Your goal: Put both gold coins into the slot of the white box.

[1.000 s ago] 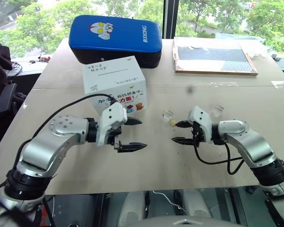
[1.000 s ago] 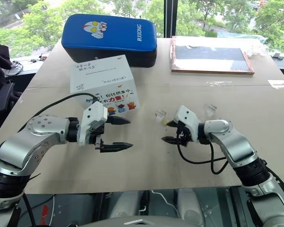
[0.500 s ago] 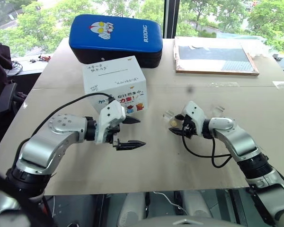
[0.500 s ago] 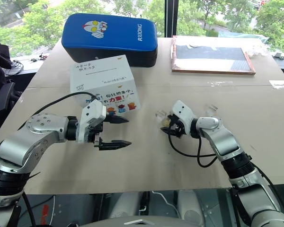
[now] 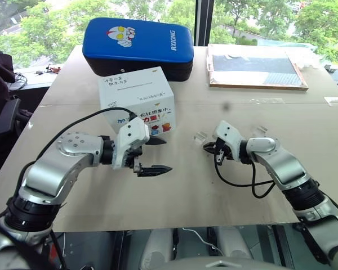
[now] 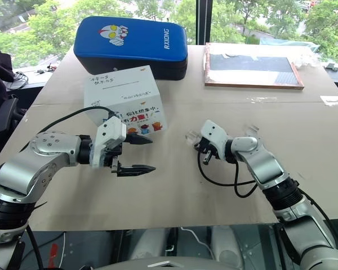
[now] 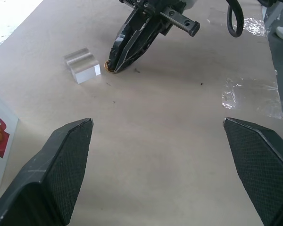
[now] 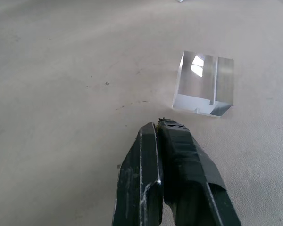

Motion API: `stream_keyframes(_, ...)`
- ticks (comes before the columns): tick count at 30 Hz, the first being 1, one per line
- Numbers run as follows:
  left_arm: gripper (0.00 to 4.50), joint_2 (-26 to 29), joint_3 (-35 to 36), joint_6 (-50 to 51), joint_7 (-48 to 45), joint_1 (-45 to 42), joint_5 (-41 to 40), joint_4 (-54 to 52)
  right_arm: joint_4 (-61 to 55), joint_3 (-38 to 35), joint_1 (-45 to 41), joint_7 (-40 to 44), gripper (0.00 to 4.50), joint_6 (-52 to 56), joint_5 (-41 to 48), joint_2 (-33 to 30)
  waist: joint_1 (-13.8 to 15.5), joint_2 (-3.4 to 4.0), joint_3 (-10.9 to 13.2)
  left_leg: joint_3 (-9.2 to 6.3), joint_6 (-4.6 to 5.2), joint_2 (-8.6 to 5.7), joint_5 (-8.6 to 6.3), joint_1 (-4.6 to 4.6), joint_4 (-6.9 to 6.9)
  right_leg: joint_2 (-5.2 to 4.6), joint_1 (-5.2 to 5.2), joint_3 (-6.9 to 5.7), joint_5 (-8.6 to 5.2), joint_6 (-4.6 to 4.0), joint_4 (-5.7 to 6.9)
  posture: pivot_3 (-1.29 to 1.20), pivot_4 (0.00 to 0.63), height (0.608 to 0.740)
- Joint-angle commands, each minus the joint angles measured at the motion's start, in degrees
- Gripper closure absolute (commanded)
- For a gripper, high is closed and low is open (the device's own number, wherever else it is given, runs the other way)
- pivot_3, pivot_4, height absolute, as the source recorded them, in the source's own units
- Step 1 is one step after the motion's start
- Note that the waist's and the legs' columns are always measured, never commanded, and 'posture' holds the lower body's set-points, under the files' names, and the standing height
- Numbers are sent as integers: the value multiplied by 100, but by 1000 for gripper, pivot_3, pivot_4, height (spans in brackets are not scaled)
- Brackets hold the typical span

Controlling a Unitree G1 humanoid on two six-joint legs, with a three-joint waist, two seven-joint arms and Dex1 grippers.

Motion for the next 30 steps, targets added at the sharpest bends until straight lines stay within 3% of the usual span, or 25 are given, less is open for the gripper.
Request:
stream_keyframes(1, 0, 28, 20, -84, -50, -48, 24, -57, 179, 196, 153, 33, 4466, 130, -126, -30, -1, 0, 0, 0, 0, 0, 0, 0, 0, 0, 0, 0, 0, 0, 0, 0, 150, 740)
stream_keyframes(8, 0, 9, -20, -105, -85, -131, 84, -9, 42, 278, -43, 406, 4466, 228, -93, -277, 1, 0, 0, 1, 0, 0, 0, 1, 0, 0, 0, 1, 0, 0, 0, 0, 150, 740)
stream_keyframes(12, 0, -1, -71, -139, -97, -220, 149, 23, -66, 202, -420, 715, 3275, 255, 15, -434, 8, 1, 1, 0, 0, 0, 0, -1, 0, 0, 0, -3, 0, 0, -2, 0, 150, 740)
stream_keyframes(17, 0, 21, -20, -112, -73, -210, 116, -17, -323, -150, -740, 744, 1121, 545, 330, -353, 3, 3, 5, 0, 0, 0, 0, -7, -1, 0, -5, -2, 1, 2, -2, 0, 150, 740)
stream_keyframes(22, 0, -5, -51, -105, -47, -234, 126, -1, -162, -36, -1081, 855, 1121, 863, 340, -430, -4, 3, 5, 0, 0, 0, 0, -8, -10, 0, -10, -2, 2, 3, -2, 0, 150, 740)
stream_keyframes(30, 0, -51, -161, -159, -48, -293, 198, 65, 712, 818, -1764, 1289, 1121, 1057, -51, -457, -7, 4, 5, 2, 0, -1, 0, -9, -17, -1, -12, -2, 1, 2, -8, 0, 150, 740)
